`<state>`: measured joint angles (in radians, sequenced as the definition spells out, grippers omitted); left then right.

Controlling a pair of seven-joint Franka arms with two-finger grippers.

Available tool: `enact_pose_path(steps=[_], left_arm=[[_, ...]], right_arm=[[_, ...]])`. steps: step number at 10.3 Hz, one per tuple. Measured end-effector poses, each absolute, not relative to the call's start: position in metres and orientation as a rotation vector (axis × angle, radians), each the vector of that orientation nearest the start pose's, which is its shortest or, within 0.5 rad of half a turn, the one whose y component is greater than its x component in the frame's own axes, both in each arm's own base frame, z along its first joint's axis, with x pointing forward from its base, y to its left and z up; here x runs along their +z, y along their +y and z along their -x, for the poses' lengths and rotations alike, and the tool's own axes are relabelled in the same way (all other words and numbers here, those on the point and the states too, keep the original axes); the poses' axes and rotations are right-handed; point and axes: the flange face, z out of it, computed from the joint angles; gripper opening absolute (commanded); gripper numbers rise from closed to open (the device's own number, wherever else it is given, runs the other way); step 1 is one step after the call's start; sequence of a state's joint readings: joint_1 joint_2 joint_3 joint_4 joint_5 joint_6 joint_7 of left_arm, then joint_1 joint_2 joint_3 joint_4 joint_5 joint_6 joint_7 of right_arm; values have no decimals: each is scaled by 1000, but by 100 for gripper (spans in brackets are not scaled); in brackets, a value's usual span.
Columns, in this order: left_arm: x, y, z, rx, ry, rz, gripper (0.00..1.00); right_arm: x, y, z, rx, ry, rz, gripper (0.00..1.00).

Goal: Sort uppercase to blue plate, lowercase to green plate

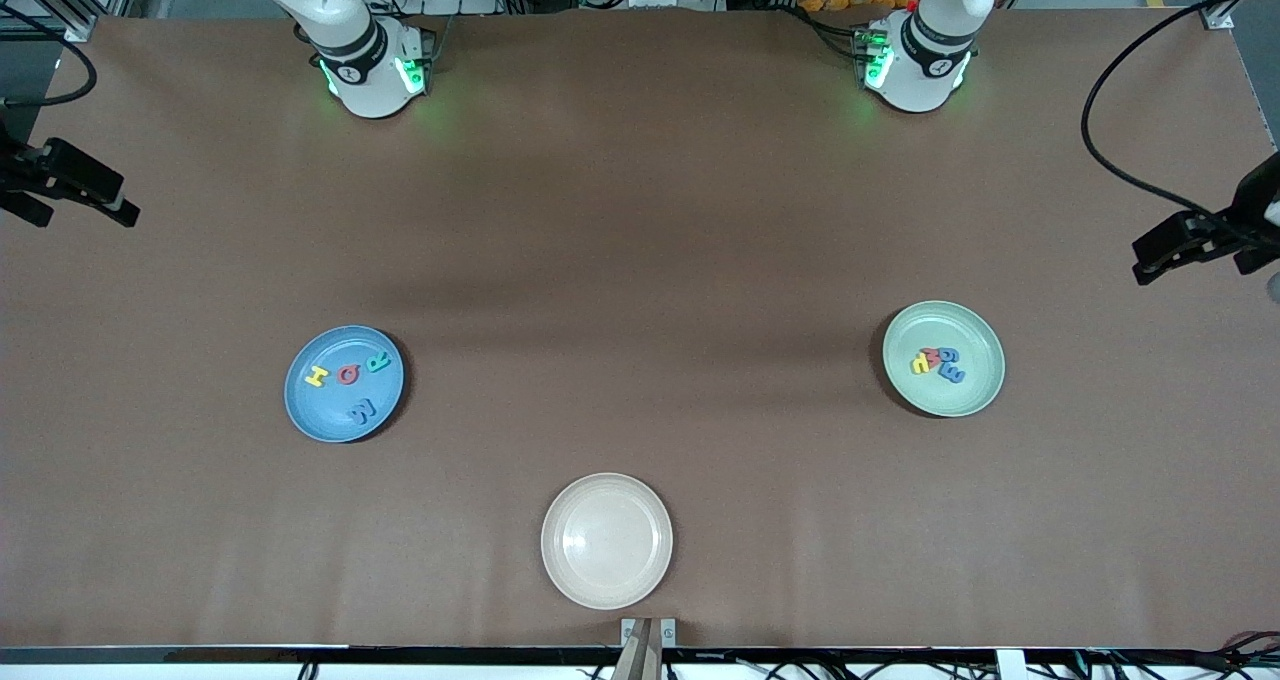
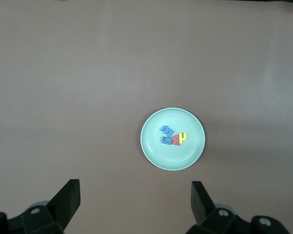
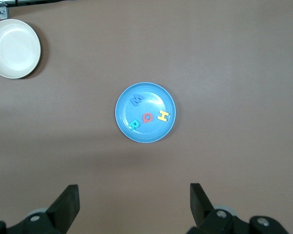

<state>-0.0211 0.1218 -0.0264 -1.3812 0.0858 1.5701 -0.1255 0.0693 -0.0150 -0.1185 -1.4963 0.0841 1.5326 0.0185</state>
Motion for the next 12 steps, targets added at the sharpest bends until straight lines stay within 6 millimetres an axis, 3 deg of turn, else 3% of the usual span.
enact_pose_path(steps=[2,4,9,12], left_arm=[[655,-11,-584,-110,-147,3063,100],[653,-14,-582,-93,-139,3064,100],[621,-28,-573,58,-68,3145,100],[620,-44,-572,59,-10,3148,100]], right_arm=[[669,-18,-543,-58,93,3054,100],[670,-18,-542,-51,93,3054,100],[670,-20,-541,-44,97,3054,100],[669,-24,-540,-32,103,3054,100]])
